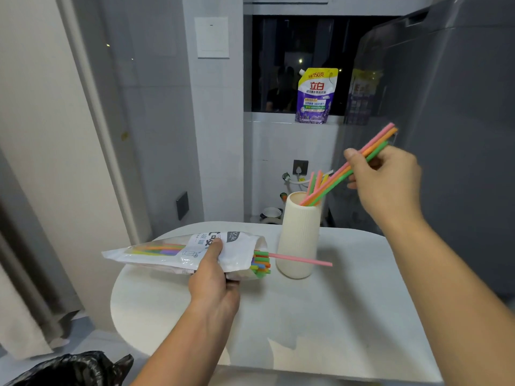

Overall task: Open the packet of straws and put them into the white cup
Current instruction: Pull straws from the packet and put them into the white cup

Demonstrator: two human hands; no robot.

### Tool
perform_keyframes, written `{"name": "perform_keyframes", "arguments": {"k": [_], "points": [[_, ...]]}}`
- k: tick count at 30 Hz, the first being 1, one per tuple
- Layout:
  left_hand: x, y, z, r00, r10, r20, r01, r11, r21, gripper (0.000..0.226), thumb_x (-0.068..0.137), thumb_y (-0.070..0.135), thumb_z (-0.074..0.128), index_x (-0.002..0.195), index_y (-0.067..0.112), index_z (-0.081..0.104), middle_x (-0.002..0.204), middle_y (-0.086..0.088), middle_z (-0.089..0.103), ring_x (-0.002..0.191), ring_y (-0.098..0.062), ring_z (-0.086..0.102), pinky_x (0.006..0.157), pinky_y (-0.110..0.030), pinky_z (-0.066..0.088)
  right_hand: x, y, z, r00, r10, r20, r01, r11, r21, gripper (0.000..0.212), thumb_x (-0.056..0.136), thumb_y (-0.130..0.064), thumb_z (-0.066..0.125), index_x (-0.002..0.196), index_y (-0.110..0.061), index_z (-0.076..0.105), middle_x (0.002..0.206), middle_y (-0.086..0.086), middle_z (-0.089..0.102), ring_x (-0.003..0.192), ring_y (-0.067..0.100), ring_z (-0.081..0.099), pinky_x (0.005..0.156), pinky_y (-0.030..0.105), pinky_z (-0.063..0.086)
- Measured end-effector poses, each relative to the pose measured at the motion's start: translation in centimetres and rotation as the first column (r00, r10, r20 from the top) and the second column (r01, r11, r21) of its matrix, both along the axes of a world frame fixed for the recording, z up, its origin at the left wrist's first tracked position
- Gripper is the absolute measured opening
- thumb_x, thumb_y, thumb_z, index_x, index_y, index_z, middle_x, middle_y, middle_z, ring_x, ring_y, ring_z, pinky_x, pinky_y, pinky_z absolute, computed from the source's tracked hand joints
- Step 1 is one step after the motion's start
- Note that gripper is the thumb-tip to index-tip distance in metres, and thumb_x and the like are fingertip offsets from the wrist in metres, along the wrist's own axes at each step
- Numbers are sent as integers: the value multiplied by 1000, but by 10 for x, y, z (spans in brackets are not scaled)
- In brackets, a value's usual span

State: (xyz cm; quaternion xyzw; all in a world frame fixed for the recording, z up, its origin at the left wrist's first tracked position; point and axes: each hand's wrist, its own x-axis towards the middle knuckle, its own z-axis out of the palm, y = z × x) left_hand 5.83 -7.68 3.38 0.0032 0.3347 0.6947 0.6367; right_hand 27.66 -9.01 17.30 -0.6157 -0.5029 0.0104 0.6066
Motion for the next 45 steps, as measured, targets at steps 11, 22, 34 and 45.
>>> {"name": "perform_keyframes", "arguments": {"k": [11,22,34,45], "points": [[-4,0,2,999,-25,-34,25,1000,-3,52,94,10,73,143,15,56,128,-5,74,93,-18,75,49,-29,61,-4,30,-18,993,111,-49,-119,969,-215,42,76,-41,81,107,-15,71,86,4,73,82,26,73,81,47,60],[-11,-6,17,997,3,-74,1,999,54,44,94,13,75,137,13,63,123,-4,77,91,-17,77,52,-27,61,-68,-39,-79,888,97,-450,-250,922,-294,35,102,-49,37,87,-23,56,96,3,65,96,26,63,92,49,51],[0,-25,28,905,110,-410,50,931,361,57,87,7,80,139,13,58,128,-8,75,114,-26,74,97,-44,61,-108,-53,-105,31,-15,-999,-573,819,-30,52,104,-41,45,119,8,54,102,26,67,107,46,67,85,56,56],[4,-34,27,826,74,-559,205,885,418,55,89,4,78,139,8,57,125,-12,75,111,-25,75,92,-39,63,-104,-49,-113,1,-15,-1000,-579,815,-12,50,102,-44,46,117,-1,65,116,22,71,97,36,61,102,58,49]]}}
